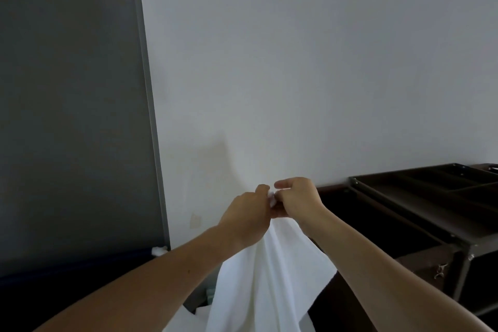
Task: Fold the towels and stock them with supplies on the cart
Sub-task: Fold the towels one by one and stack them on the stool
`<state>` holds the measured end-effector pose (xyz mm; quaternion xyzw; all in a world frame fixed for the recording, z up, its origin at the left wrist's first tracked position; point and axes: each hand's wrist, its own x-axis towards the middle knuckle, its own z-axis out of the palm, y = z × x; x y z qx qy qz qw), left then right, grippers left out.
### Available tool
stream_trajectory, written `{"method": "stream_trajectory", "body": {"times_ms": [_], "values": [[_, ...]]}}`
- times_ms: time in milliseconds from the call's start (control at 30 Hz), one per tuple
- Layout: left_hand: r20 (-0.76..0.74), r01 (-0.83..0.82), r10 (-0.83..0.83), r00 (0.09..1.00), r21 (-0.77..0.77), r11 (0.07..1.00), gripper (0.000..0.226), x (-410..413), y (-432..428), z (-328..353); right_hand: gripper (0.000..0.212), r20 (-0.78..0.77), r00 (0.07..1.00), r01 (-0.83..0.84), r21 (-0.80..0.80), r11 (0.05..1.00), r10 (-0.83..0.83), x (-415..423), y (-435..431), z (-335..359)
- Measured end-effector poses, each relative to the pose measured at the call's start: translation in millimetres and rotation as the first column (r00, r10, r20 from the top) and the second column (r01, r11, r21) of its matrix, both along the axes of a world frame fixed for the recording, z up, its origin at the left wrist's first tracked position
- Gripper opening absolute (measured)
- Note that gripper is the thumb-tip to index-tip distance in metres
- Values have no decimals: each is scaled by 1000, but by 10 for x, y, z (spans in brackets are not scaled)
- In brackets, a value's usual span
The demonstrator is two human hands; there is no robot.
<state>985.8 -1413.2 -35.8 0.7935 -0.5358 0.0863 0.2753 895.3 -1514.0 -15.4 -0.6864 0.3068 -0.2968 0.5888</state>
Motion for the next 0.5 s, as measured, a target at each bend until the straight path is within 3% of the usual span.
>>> {"method": "stream_trajectory", "body": {"times_ms": [100, 367, 433, 500], "values": [[0, 13, -13, 1000, 30, 999, 31, 20, 55, 3, 37, -27, 999, -35, 2, 999, 35, -3, 68, 35], [34, 110, -110, 993, 9, 994, 44, 5, 120, -77, 20, -130, 983, -132, 16, 991, 133, -101, 167, 189], [-13, 99, -100, 995, -34, 994, 44, 52, 118, -37, 18, -160, 976, -161, -78, 984, 147, -115, 140, 205], [-122, 129, -135, 983, -57, 990, 42, 138, 130, 23, 29, -159, 971, -201, -140, 969, 179, -138, 79, 205]]}}
